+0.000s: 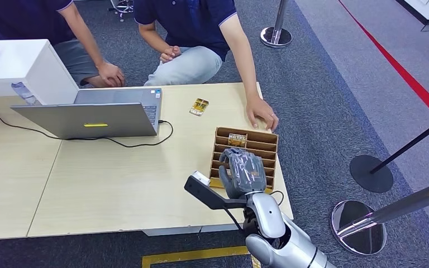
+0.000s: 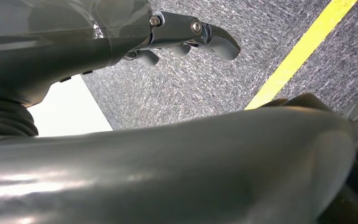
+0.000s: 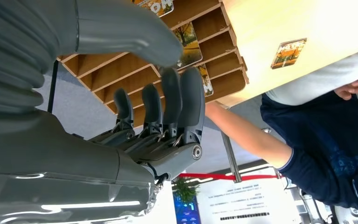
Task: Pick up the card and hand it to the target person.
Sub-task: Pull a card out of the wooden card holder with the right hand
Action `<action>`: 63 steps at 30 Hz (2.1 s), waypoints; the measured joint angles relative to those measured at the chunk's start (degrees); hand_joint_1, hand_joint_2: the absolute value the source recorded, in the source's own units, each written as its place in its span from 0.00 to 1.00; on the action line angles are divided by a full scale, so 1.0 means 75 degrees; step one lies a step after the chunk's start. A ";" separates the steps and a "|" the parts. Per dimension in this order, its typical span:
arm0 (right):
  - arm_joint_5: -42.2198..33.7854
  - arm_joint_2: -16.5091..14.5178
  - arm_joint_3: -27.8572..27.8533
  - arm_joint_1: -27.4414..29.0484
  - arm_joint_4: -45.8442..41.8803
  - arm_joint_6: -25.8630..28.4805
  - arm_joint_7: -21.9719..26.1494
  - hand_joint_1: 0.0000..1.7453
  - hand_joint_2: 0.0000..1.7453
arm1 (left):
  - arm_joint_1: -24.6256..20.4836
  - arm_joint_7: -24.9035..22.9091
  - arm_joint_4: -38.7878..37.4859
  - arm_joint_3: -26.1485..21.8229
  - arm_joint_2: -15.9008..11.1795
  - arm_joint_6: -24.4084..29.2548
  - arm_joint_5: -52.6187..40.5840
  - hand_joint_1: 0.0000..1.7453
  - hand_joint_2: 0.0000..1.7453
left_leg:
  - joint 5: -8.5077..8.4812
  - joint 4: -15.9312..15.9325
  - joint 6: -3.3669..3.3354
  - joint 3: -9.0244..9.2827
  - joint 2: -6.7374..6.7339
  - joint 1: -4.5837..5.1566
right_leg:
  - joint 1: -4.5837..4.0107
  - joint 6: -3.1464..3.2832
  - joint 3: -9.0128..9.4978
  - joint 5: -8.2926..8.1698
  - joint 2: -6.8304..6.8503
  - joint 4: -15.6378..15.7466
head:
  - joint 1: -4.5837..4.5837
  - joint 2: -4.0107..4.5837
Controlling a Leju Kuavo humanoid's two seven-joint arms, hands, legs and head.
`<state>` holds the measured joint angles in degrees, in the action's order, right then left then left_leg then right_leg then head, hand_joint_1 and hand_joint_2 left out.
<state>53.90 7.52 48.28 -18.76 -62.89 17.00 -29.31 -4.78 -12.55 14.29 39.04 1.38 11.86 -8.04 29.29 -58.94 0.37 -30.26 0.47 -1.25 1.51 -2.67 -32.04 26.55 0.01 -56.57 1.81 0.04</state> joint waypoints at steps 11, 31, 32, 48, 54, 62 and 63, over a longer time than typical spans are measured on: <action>-0.0003 -0.0006 -0.0003 -0.0002 0.0010 0.0004 0.0000 0.58 1.00 | 0.0000 0.0000 0.0000 0.0003 0.0000 0.0001 0.0000 0.00 0.00 | 0.0000 0.0000 0.0000 0.0000 0.0000 0.0000 | 0.0000 0.0000 0.0000 0.0000 0.0000 0.0000 | 0.0000 0.0000; -0.0006 -0.0009 -0.0003 -0.0004 0.0024 0.0012 0.0000 0.59 1.00 | 0.0000 0.0000 0.0000 0.0003 0.0000 -0.0001 0.0000 0.00 0.00 | 0.0000 0.0000 0.0000 0.0000 0.0000 0.0000 | 0.0000 0.0000 0.0000 0.0000 0.0000 0.0000 | 0.0000 0.0000; -0.0006 -0.0009 -0.0003 -0.0004 0.0024 0.0012 0.0000 0.60 1.00 | 0.0000 0.0000 0.0000 0.0003 0.0000 -0.0001 0.0000 0.00 0.00 | 0.0000 0.0000 0.0000 0.0000 0.0000 0.0000 | 0.0000 0.0000 0.0000 0.0000 0.0000 0.0000 | 0.0000 0.0000; -0.0009 -0.0013 -0.0003 -0.0008 0.0044 0.0026 0.0006 0.61 1.00 | 0.0000 -0.0001 0.0000 0.0003 0.0000 0.0001 0.0000 0.00 0.00 | 0.0000 0.0000 0.0000 0.0000 0.0000 0.0000 | 0.0000 0.0000 0.0000 0.0000 0.0000 0.0000 | 0.0000 0.0000; -0.0009 -0.0044 -0.0003 -0.0043 0.0128 0.0043 0.0012 0.64 1.00 | 0.0000 -0.0003 0.0000 0.0006 0.0000 0.0000 0.0000 0.00 0.00 | 0.0000 0.0000 0.0000 0.0001 0.0000 0.0000 | 0.0000 0.0000 0.0000 0.0000 0.0000 0.0000 | 0.0000 0.0000; -0.0009 -0.0052 -0.0003 -0.0066 0.0230 0.0047 0.0015 0.63 1.00 | 0.0000 -0.0003 0.0000 0.0006 0.0003 -0.0001 0.0020 0.00 0.00 | 0.0000 0.0000 0.0000 0.0001 0.0000 0.0000 | 0.0000 0.0000 0.0000 0.0000 0.0000 0.0000 | 0.0000 0.0000; -0.0009 -0.0052 -0.0003 -0.0066 0.0244 0.0047 0.0015 0.63 1.00 | 0.0000 -0.0003 0.0000 0.0006 0.0003 -0.0001 0.0020 0.00 0.00 | 0.0000 0.0000 0.0000 0.0000 0.0000 0.0000 | 0.0000 0.0000 0.0000 0.0000 0.0000 0.0000 | 0.0000 0.0000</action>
<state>53.83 7.13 48.26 -19.25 -61.06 17.35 -29.20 -4.78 -12.57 14.29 39.08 1.40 11.86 -7.89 29.29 -58.94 0.37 -30.26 0.47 -1.25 1.51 -2.67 -32.03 26.55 0.01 -56.57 1.81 0.04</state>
